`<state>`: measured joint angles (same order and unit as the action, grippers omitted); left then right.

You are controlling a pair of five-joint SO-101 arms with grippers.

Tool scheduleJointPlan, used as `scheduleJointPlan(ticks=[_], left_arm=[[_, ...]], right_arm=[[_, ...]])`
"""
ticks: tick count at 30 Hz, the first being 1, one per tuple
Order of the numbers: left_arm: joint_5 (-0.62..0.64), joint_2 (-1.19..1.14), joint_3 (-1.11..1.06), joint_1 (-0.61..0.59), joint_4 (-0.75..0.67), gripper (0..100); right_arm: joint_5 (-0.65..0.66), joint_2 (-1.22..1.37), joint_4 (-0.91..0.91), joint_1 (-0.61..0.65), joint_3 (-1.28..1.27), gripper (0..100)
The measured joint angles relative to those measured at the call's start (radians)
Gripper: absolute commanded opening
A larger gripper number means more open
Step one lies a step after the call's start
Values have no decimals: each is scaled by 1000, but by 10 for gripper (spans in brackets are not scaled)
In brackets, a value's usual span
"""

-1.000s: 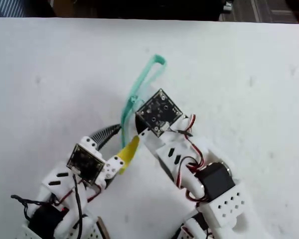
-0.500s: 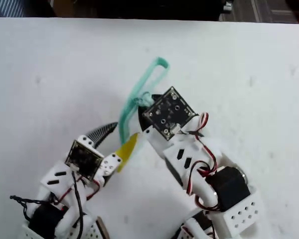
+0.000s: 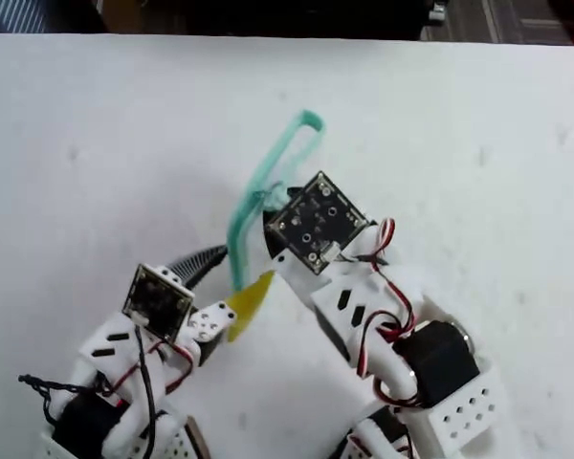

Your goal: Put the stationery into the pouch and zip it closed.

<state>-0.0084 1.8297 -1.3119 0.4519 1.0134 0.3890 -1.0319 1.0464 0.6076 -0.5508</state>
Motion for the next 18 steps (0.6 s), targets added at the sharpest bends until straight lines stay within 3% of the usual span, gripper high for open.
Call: scheduleJointPlan(ticks=[10,18], left_arm=[[0,0,0,0,-26,246],[0,0,-52,9,-210,178]], right_arm=[[3,0,34,0,2,17],[3,0,58,0,12,17]])
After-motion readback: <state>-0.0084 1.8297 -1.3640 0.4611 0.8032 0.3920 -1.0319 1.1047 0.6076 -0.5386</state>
